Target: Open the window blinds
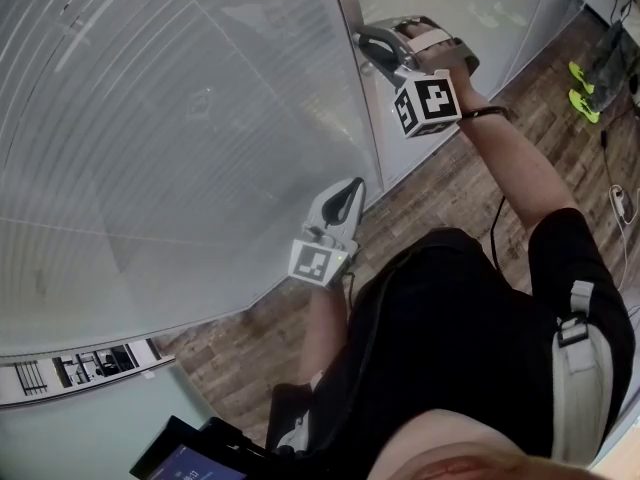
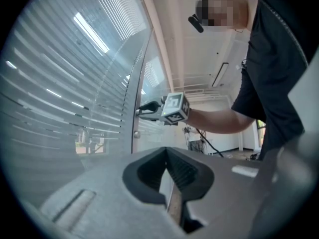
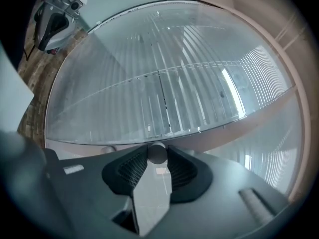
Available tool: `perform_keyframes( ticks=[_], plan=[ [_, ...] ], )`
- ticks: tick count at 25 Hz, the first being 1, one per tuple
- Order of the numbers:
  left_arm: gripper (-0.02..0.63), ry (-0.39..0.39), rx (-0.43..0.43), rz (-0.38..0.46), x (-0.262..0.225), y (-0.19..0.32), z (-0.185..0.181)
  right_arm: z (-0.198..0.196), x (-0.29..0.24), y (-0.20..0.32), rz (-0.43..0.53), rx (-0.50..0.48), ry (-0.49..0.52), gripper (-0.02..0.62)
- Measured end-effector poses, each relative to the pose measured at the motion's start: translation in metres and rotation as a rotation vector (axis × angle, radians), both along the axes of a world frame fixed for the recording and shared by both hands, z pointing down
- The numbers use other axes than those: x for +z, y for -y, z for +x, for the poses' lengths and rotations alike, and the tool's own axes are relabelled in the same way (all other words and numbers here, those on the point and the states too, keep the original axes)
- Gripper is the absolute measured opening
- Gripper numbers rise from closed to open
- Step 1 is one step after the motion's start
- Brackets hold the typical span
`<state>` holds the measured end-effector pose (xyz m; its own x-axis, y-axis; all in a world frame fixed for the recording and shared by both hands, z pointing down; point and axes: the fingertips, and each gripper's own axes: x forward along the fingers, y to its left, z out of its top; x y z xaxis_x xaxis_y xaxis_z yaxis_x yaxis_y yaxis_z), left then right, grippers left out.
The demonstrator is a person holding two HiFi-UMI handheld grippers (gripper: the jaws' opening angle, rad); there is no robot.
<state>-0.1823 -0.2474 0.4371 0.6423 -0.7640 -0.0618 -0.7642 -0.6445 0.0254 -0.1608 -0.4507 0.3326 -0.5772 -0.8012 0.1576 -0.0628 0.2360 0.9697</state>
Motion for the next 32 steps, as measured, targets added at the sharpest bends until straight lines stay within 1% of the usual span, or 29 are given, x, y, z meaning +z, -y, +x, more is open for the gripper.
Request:
perform_keyframes(
  ticks=[3,6,9,11,13,16,21,24,27,32],
  plan=[
    [0.003,0.003,-0.006,0.006,-0.003,0.003,-0.002,0.0,-0.003,0.001,-0.038,0.002,0.046,0.127],
    [0.003,0.007,-0.009,0.012,-0.003,0.005,-0.004,-0.002,-0.006,0.001,-0.098,0.009,0.136,0.127],
    [0.003,0.01,-0.013,0.032,-0.006,0.006,-0.005,-0.002,-0.004,0.002,-0.13,0.018,0.175,0.127],
    [0.003,0.013,-0.018,0.034,-0.005,0.006,-0.006,-0.002,-0.004,0.002,-0.171,0.024,0.23,0.127],
    [0.003,0.013,-0.02,0.031,-0.007,0.007,-0.006,0.0,-0.007,0.004,-0.244,0.026,0.33,0.127],
    [0.003,0.009,-0.026,0.052,-0.013,0.009,-0.006,0.003,-0.013,0.007,-0.383,0.023,0.495,0.127],
    [0.003,0.01,-0.03,0.054,-0.015,0.009,-0.005,0.005,-0.012,0.01,-0.592,0.01,0.731,0.127],
    [0.003,0.013,-0.03,0.063,-0.017,0.008,-0.004,0.009,-0.012,0.011,-0.686,0.004,0.858,0.127],
    [0.003,0.006,-0.03,0.065,-0.017,0.007,-0.003,0.013,-0.01,0.014,-0.754,0.005,0.966,0.127],
    [0.003,-0.003,-0.027,0.054,-0.015,0.007,-0.003,0.014,-0.014,0.014,-0.917,0.006,1.221,0.127]
  ],
)
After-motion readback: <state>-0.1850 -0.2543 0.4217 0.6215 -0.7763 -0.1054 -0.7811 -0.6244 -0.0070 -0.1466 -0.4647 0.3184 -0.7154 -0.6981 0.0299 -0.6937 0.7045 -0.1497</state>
